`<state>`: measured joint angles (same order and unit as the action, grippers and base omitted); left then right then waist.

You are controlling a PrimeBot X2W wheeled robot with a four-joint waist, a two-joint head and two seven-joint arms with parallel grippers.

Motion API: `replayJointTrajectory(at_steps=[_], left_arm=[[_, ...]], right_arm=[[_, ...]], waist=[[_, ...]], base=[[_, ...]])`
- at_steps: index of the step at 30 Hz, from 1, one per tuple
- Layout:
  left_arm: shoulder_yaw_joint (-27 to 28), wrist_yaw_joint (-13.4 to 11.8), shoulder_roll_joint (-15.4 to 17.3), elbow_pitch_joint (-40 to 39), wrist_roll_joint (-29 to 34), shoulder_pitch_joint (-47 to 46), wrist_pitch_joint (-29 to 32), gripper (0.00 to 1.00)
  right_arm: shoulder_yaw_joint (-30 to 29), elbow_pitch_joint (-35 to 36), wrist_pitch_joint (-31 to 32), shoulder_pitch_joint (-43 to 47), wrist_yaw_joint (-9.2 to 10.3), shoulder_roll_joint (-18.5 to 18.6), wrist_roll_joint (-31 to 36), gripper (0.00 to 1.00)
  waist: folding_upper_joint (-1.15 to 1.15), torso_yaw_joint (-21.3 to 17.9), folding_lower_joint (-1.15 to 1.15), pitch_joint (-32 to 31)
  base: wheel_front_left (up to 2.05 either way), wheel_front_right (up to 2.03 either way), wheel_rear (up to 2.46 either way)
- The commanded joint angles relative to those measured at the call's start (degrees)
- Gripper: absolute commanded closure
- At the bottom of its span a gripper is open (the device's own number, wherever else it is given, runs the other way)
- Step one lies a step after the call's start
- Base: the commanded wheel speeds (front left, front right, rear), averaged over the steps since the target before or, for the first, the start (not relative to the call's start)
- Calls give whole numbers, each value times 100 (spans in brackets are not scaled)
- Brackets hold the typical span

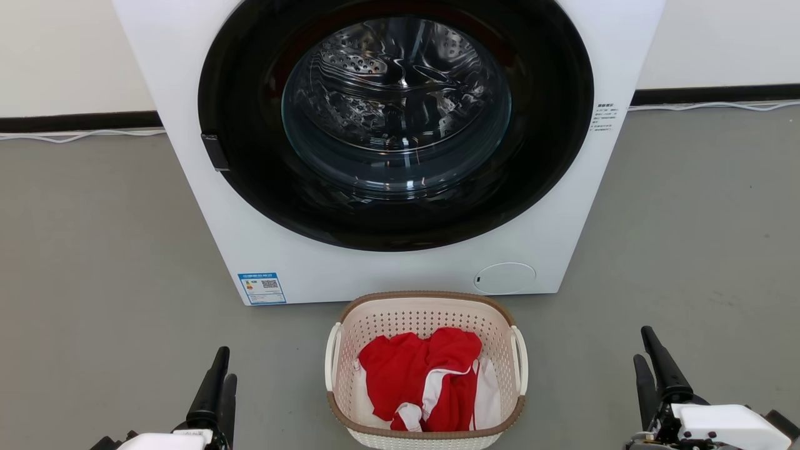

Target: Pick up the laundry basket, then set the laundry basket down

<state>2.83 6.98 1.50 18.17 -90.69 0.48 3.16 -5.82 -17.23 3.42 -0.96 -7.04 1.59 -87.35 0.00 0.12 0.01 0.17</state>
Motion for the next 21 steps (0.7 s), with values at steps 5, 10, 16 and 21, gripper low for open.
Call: replayJointTrajectory(at_steps=[5, 10, 16, 21], left_arm=[[-3, 15, 41, -133, 392, -162, -133, 0], [-15, 13, 45, -142, 653, -164, -201, 0], [-35, -4, 50, -172, 1102, -158, -302, 0], [-45, -28, 55, -209, 1519, -161, -386, 0]], right_arm=[[22, 254, -159, -79, -10, 57, 575, 0], [38, 309, -226, -78, -11, 60, 978, 0], [111, 382, -327, -75, -13, 82, 1551, 0], [177, 450, -411, -75, -15, 111, 2019, 0]], waist=[[0, 13, -1, -5], [0, 22, -1, -9], [0, 34, -1, -11], [0, 39, -1, -7]], base=[[0, 0, 0], [0, 0, 0], [0, 0, 0], [0, 0, 0]])
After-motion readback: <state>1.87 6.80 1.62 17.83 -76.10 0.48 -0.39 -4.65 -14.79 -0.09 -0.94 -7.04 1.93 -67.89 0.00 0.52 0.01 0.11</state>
